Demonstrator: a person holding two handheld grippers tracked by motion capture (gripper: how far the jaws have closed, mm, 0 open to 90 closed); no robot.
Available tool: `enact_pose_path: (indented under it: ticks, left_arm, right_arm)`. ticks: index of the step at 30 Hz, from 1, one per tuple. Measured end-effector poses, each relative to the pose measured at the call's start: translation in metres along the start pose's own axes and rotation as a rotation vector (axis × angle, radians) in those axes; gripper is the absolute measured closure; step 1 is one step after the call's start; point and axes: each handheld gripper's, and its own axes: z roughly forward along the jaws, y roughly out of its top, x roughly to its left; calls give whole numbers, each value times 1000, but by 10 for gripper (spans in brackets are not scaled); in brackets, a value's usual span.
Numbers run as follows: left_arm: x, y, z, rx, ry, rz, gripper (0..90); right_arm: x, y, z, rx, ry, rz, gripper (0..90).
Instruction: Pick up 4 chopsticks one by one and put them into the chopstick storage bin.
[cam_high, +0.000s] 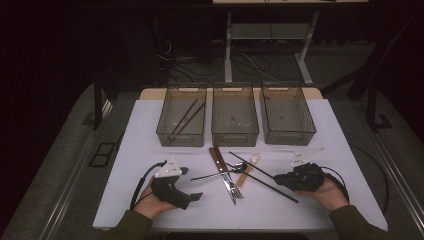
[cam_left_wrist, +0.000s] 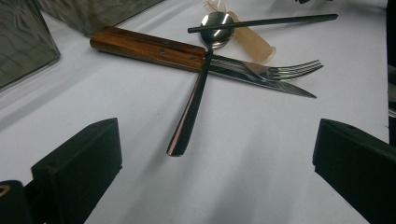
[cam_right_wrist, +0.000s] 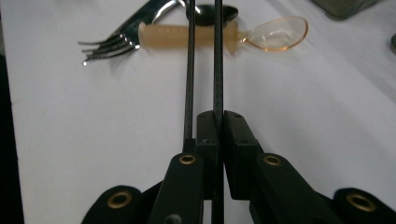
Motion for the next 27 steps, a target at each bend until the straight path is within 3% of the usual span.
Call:
enact_pose_path:
  ticks: [19,27]
  left_arm:
    - [1,-3,-2,6,-5,10,0]
    - [-1,-3,-2,6,-4,24,0]
  right_arm:
    - [-5,37,7,-125,-12,76,853]
    - [-2,55,7,-166,-23,73,853]
